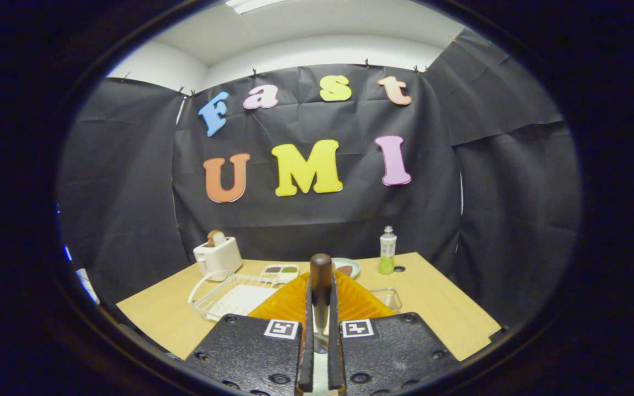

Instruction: Take the plate from the dish rack, then take the spoon from the basket and place it into the plate.

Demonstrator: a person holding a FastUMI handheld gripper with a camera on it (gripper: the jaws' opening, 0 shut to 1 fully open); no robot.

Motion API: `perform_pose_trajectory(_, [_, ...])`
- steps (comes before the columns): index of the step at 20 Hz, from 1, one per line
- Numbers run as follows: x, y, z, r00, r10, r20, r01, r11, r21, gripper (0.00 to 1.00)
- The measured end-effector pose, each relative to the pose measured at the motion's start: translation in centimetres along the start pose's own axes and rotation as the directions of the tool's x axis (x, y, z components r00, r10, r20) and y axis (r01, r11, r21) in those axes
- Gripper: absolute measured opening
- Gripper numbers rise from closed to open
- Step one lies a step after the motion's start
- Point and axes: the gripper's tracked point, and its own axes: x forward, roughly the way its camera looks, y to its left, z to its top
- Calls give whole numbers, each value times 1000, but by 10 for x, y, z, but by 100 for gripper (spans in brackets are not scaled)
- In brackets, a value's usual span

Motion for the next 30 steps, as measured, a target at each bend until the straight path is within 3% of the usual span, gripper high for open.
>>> perform_pose_trajectory(5, [-4,36,-72,999,7,-39,-8,1000,-16,15])
perform_pose_trajectory(12, [-3,31,-132,994,-77,-79,75,997,-27,15])
perform_pose_trajectory(22, [-14,4,-124,987,-162,-6,161,984,-69,22])
perform_pose_trajectory(24, [-20,-8,-114,982,-188,13,189,981,-44,32])
perform_pose_trajectory(25, [-23,-13,-109,980,-197,18,197,980,-36,49])
perform_pose_trajectory(27, [-28,-19,-102,979,-200,24,201,980,-17,65])
perform_pose_trajectory(30, [-35,-23,-95,984,-176,30,176,984,3,79])
